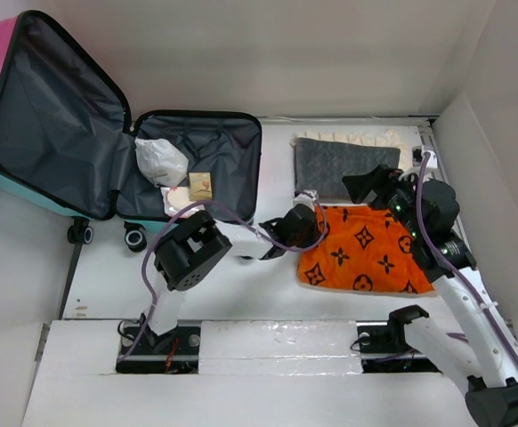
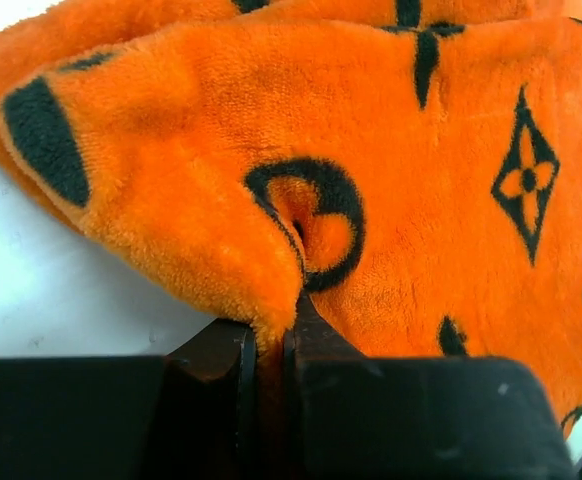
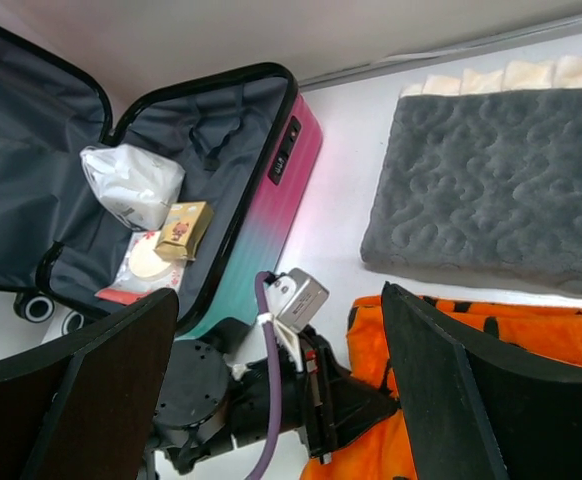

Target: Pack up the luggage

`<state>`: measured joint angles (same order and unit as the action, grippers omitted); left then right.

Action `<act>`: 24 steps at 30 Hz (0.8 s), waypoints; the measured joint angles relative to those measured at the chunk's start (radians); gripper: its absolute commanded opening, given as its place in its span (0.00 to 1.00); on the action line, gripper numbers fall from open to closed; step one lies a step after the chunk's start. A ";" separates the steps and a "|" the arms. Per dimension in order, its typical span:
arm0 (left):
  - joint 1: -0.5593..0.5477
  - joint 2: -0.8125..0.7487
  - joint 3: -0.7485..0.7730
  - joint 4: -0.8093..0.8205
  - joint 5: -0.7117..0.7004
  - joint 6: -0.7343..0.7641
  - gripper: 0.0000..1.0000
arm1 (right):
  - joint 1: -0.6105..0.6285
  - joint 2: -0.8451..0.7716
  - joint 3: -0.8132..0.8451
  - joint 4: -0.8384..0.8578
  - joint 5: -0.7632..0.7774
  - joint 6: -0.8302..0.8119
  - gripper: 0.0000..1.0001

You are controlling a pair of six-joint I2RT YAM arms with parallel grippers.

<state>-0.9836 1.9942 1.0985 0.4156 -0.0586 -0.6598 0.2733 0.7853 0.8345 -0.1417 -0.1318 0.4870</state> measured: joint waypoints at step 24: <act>0.643 -0.177 0.862 -0.631 0.070 0.440 0.00 | 0.010 -0.157 0.043 0.015 -0.004 0.015 0.88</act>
<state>-0.3408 1.8172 1.9602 -0.2153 0.0116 -0.2195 0.2832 0.6285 0.8780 -0.1265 -0.1356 0.5022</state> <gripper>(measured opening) 0.032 0.879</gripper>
